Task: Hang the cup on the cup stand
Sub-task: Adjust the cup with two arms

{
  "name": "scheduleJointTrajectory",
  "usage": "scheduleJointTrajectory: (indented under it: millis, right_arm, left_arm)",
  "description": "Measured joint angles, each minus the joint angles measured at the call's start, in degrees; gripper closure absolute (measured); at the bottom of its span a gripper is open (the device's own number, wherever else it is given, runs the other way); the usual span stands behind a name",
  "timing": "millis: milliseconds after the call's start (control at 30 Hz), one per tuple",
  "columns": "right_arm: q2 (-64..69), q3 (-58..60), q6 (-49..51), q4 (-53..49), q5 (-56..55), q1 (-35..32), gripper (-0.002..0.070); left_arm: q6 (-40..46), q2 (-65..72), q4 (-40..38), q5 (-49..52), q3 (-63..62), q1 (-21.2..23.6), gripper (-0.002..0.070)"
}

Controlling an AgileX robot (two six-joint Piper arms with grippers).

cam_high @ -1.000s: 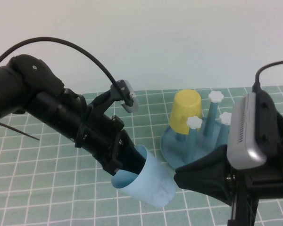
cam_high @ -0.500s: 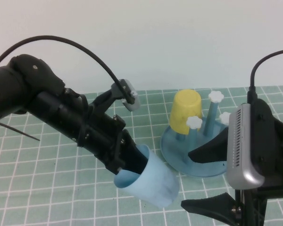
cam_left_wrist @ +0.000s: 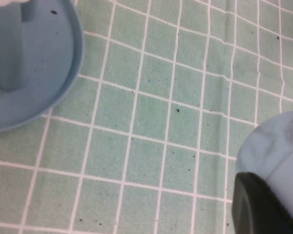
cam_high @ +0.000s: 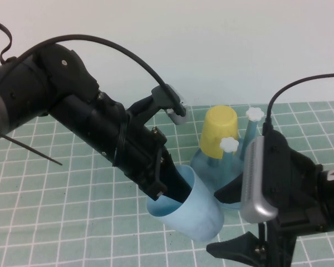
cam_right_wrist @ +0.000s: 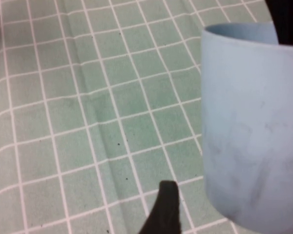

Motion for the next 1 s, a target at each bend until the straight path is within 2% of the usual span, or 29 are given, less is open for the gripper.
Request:
scheduleJointTrajectory:
  millis: [333, 600, 1000]
  right_arm:
    - [4.0, 0.0, -9.0, 9.9, -3.1, 0.0, 0.0037]
    - [7.3, -0.1, -11.4, 12.2, -3.3, 0.0, 0.004]
    - [7.8, -0.1, -12.0, 14.5, -2.1, 0.0, 0.0127]
  left_arm:
    - [-0.9, 0.0, -0.1, 0.0, 0.0, 0.0, 0.0675]
    - [-1.4, 0.0, -0.2, 0.0, 0.0, 0.0, 0.0675]
    - [-1.7, 0.0, 1.7, 0.0, 0.0, 0.0, 0.0673]
